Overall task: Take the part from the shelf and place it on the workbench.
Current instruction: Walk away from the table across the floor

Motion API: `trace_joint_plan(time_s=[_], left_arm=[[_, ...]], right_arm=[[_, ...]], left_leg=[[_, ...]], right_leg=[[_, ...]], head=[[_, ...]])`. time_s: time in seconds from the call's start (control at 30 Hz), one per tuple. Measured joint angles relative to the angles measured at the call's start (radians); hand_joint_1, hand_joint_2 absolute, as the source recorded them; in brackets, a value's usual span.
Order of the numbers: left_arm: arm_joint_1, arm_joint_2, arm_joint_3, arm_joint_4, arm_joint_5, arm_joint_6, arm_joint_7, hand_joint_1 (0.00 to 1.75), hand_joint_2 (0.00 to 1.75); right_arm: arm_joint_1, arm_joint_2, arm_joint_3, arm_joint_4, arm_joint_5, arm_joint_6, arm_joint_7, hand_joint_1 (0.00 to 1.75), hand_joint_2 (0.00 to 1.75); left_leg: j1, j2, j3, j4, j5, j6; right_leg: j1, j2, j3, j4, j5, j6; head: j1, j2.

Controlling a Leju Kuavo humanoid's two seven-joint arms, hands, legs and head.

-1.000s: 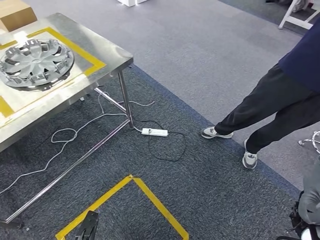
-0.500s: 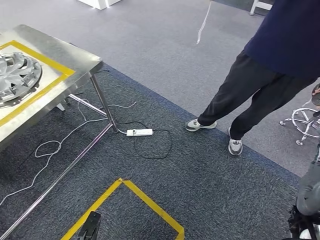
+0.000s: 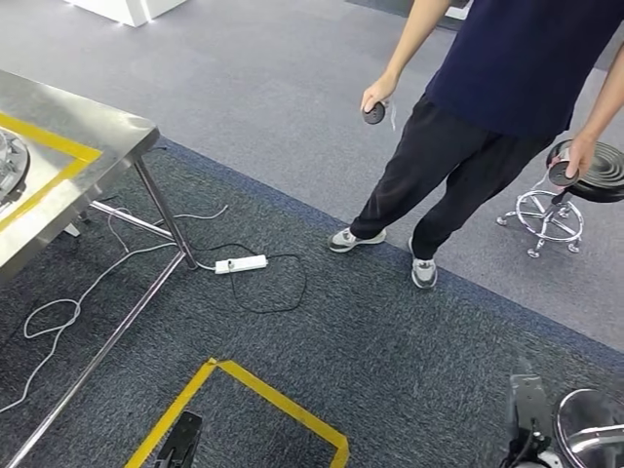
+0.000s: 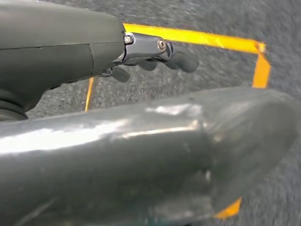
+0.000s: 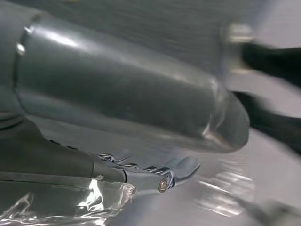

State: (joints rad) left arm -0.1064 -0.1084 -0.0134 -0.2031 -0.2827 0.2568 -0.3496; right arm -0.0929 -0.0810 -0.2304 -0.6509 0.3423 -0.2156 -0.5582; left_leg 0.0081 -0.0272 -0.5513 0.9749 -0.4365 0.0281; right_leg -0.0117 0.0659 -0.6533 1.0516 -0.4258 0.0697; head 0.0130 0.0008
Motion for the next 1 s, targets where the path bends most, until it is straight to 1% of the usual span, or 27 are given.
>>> trace_joint_plan(time_s=[0.03,0.07,0.1,0.13,0.17,0.2,0.27,0.3,0.33,0.4,0.43,0.47,0.5,0.57,0.6,0.63,0.67,0.7,0.73,0.77,0.8,0.83,0.87,0.9,0.93,0.97,1.0], left_arm=[[0.001,-0.001,0.000,0.000,-0.001,0.000,0.000,0.00,0.00],[0.004,-0.001,0.000,0.000,-0.001,0.000,0.001,0.00,0.00],[0.006,-0.002,0.000,0.000,-0.002,0.000,0.002,0.00,0.00],[0.008,-0.002,0.001,0.000,-0.002,0.001,0.004,0.00,0.00],[0.009,-0.002,0.001,0.000,-0.002,0.001,0.005,0.00,0.00],[0.010,-0.002,0.002,0.000,-0.002,0.002,0.005,0.00,0.00],[0.010,-0.004,0.004,0.000,-0.002,0.002,0.005,0.00,0.00],[0.010,-0.004,0.005,0.000,-0.002,0.003,0.006,0.00,0.00],[0.010,-0.004,0.007,0.000,-0.002,0.004,0.006,0.00,0.00],[0.010,-0.004,0.009,0.000,-0.001,0.008,0.006,0.00,0.00],[0.011,-0.004,0.011,0.000,0.000,0.011,0.006,0.00,0.00],[0.011,-0.005,0.013,0.000,0.002,0.013,0.006,0.00,0.00],[0.013,-0.005,0.015,0.000,0.004,0.016,0.005,0.00,0.00],[0.019,-0.004,0.021,0.000,0.007,0.019,0.005,0.00,0.00],[0.023,-0.004,0.024,0.000,0.008,0.019,0.005,0.00,0.00],[0.027,-0.003,0.027,0.000,0.008,0.019,0.005,0.00,0.00],[0.029,-0.003,0.030,0.000,0.008,0.019,0.004,0.00,0.00],[0.030,-0.003,0.031,0.000,0.008,0.020,0.003,0.00,0.00],[0.029,-0.003,0.033,0.000,0.008,0.020,0.001,0.00,0.00],[0.028,-0.003,0.034,0.000,0.008,0.020,0.000,0.00,0.00],[0.026,-0.003,0.035,0.000,0.008,0.021,-0.002,0.00,0.00],[0.025,-0.004,0.037,0.000,0.008,0.021,-0.003,0.00,0.00],[0.023,-0.004,0.039,0.000,0.008,0.021,-0.004,0.00,0.00],[0.022,-0.005,0.040,0.000,0.008,0.021,-0.004,0.00,0.00],[0.020,-0.005,0.041,0.000,0.009,0.023,-0.004,0.00,0.00],[0.018,-0.005,0.042,0.000,0.009,0.027,-0.005,0.00,0.00],[0.017,-0.005,0.044,0.000,0.009,0.032,-0.006,0.00,0.00]], right_arm=[[-0.005,0.006,-0.009,0.053,-0.004,0.011,0.031,0.00,0.00],[-0.009,0.013,-0.018,0.101,-0.010,0.023,0.065,0.00,0.00],[-0.007,0.020,-0.028,0.145,-0.017,0.036,0.100,0.00,0.00],[-0.001,0.028,-0.037,0.186,-0.022,0.047,0.131,0.00,0.00],[0.007,0.035,-0.046,0.220,-0.027,0.056,0.156,0.00,0.00],[0.014,0.041,-0.054,0.248,-0.032,0.061,0.176,0.00,0.00],[0.020,0.050,-0.069,0.288,-0.045,0.070,0.209,0.00,0.00],[0.019,0.054,-0.078,0.306,-0.054,0.076,0.230,0.00,0.00],[0.020,0.060,-0.088,0.322,-0.064,0.081,0.251,0.00,0.00],[0.028,0.071,-0.109,0.352,-0.084,0.089,0.294,0.00,0.00],[0.037,0.077,-0.119,0.365,-0.092,0.091,0.311,0.00,0.00],[0.045,0.085,-0.129,0.375,-0.099,0.092,0.322,0.00,0.00],[0.051,0.092,-0.138,0.383,-0.104,0.093,0.328,0.00,0.00],[0.054,0.103,-0.154,0.394,-0.112,0.093,0.326,0.00,0.00],[0.054,0.106,-0.161,0.399,-0.116,0.094,0.321,0.00,0.00],[0.054,0.108,-0.169,0.403,-0.120,0.096,0.313,0.00,0.00],[0.055,0.110,-0.177,0.406,-0.126,0.099,0.304,0.00,0.00],[0.055,0.111,-0.185,0.409,-0.132,0.102,0.295,0.00,0.00],[0.053,0.111,-0.193,0.412,-0.138,0.105,0.287,0.00,0.00],[0.050,0.111,-0.200,0.413,-0.142,0.108,0.281,0.00,0.00],[0.045,0.112,-0.207,0.413,-0.146,0.110,0.277,0.00,0.00],[0.040,0.112,-0.214,0.413,-0.149,0.111,0.275,0.00,0.00],[0.035,0.112,-0.220,0.413,-0.150,0.113,0.275,0.00,0.00],[0.033,0.112,-0.225,0.414,-0.152,0.113,0.275,0.00,0.00],[0.032,0.112,-0.230,0.415,-0.153,0.113,0.277,0.00,0.00],[0.032,0.112,-0.235,0.416,-0.156,0.113,0.280,0.00,0.00],[0.031,0.113,-0.238,0.418,-0.158,0.112,0.283,0.00,0.00]], left_leg=[[-0.001,0.011,0.000,-0.003,0.002,0.003],[-0.002,0.022,0.001,-0.004,0.001,0.005],[-0.003,0.035,0.001,-0.004,0.000,0.005],[-0.004,0.046,0.002,-0.004,-0.002,0.005],[-0.005,0.055,0.003,-0.004,-0.004,0.004],[-0.005,0.065,0.005,-0.004,-0.006,0.002],[-0.008,0.084,0.013,-0.003,-0.013,-0.006],[-0.011,0.094,0.018,-0.002,-0.018,-0.012],[-0.013,0.103,0.022,-0.001,-0.021,-0.017],[-0.013,0.118,0.028,-0.002,-0.026,-0.027],[-0.011,0.117,0.030,0.000,-0.031,-0.033],[-0.009,0.105,0.026,0.013,-0.043,-0.039],[-0.007,0.086,0.014,0.045,-0.066,-0.044],[-0.006,0.046,-0.042,0.169,-0.134,-0.049],[-0.006,0.038,-0.076,0.238,-0.161,-0.049],[-0.006,0.034,-0.101,0.285,-0.172,-0.048],[-0.006,0.031,-0.111,0.296,-0.162,-0.047],[-0.006,0.029,-0.103,0.269,-0.133,-0.045],[-0.005,0.021,-0.078,0.210,-0.094,-0.043],[-0.004,0.001,-0.048,0.140,-0.057,-0.041],[-0.001,-0.019,-0.021,0.078,-0.032,-0.039],[0.000,-0.035,-0.004,0.036,-0.019,-0.038],[0.000,-0.044,0.003,0.018,-0.017,-0.036],[-0.001,-0.037,0.004,0.013,-0.017,-0.032],[-0.002,-0.028,0.005,0.012,-0.015,-0.025],[-0.002,-0.019,0.005,0.011,-0.013,-0.018],[-0.001,-0.008,0.006,0.009,-0.011,-0.011]], right_leg=[[0.001,-0.028,-0.028,0.061,-0.033,0.004],[0.000,-0.047,-0.064,0.136,-0.068,0.008],[-0.001,-0.056,-0.095,0.200,-0.094,0.010],[-0.001,-0.060,-0.111,0.236,-0.104,0.011],[-0.001,-0.062,-0.107,0.231,-0.095,0.010],[-0.001,-0.067,-0.080,0.184,-0.070,0.009],[0.002,-0.100,0.007,0.035,-0.013,0.004],[0.003,-0.113,0.041,-0.020,0.003,-0.002],[0.006,-0.121,0.060,-0.049,0.009,-0.009],[0.010,-0.106,0.062,-0.054,0.008,-0.025],[0.009,-0.097,0.062,-0.053,0.009,-0.031],[0.008,-0.088,0.062,-0.054,0.009,-0.037],[0.006,-0.079,0.062,-0.055,0.010,-0.043],[0.004,-0.059,0.062,-0.056,0.011,-0.050],[0.004,-0.047,0.062,-0.056,0.011,-0.053],[0.004,-0.034,0.062,-0.055,0.011,-0.054],[0.004,-0.021,0.062,-0.055,0.011,-0.053],[0.004,-0.008,0.062,-0.055,0.012,-0.053],[0.003,0.005,0.063,-0.055,0.012,-0.051],[0.003,0.017,0.062,-0.054,0.013,-0.048],[0.003,0.028,0.060,-0.051,0.014,-0.044],[0.004,0.038,0.056,-0.049,0.015,-0.040],[0.004,0.048,0.053,-0.049,0.017,-0.034],[0.002,0.057,0.048,-0.050,0.019,-0.027],[0.001,0.058,0.044,-0.051,0.020,-0.022],[0.001,0.042,0.037,-0.044,0.015,-0.018],[0.002,0.016,0.023,-0.019,-0.001,-0.014]], head=[[0.003,0.000],[0.006,0.000],[0.007,0.000],[0.007,0.000],[0.008,0.000],[0.008,0.000],[0.008,0.000],[0.008,0.000],[0.007,0.000],[0.006,0.000],[0.006,0.000],[0.005,0.000],[0.005,0.000],[0.003,0.000],[0.002,0.000],[0.002,0.000],[0.002,0.000],[0.003,0.000],[0.002,0.000],[0.002,0.000],[0.002,0.000],[0.003,0.000],[0.003,0.000],[0.003,0.000],[0.003,0.000],[0.004,0.000],[0.007,0.000]])
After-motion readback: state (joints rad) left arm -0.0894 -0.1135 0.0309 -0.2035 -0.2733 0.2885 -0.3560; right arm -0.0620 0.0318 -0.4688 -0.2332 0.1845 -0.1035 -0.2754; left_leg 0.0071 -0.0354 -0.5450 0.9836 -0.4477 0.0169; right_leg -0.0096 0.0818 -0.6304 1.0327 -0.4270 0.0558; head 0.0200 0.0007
